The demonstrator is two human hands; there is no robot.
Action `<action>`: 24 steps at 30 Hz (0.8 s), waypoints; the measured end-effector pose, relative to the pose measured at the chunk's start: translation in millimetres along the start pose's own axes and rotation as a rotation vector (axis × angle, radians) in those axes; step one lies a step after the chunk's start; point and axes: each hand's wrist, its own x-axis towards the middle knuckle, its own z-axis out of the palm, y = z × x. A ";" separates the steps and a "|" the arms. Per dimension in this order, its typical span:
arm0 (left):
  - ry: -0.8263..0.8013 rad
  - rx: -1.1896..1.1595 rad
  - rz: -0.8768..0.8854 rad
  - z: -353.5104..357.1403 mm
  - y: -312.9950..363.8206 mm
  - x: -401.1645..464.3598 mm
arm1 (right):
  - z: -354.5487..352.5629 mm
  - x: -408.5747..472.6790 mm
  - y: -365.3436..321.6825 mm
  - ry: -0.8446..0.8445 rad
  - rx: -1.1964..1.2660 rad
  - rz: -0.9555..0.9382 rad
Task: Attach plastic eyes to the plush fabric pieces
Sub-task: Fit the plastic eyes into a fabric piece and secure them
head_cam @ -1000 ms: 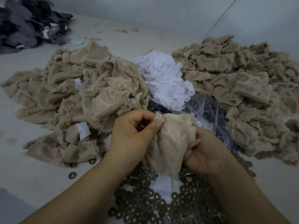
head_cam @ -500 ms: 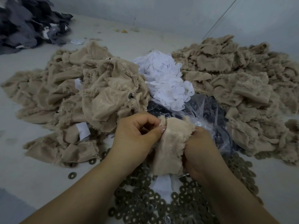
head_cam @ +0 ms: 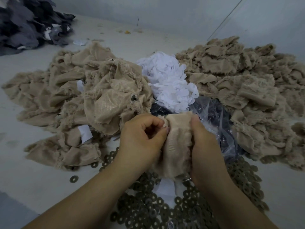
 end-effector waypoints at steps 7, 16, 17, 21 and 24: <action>0.003 0.041 0.051 1.3 4.9 -1.0 | 5.6 -7.8 -8.8 0.089 -0.284 -0.258; -0.055 -0.139 -0.112 0.8 -0.3 -0.7 | 0.8 -2.8 -6.2 0.045 -0.426 -0.483; -0.065 -0.199 -0.148 -0.2 -1.2 -0.3 | 0.5 -2.6 -6.9 0.033 -0.365 -0.427; -0.112 -0.395 -0.220 -3.1 -2.7 1.8 | -1.7 -2.0 -9.9 -0.020 -0.166 -0.260; -0.135 -0.491 -0.265 -3.1 -2.8 1.1 | -1.9 -0.8 -8.7 0.007 -0.127 -0.234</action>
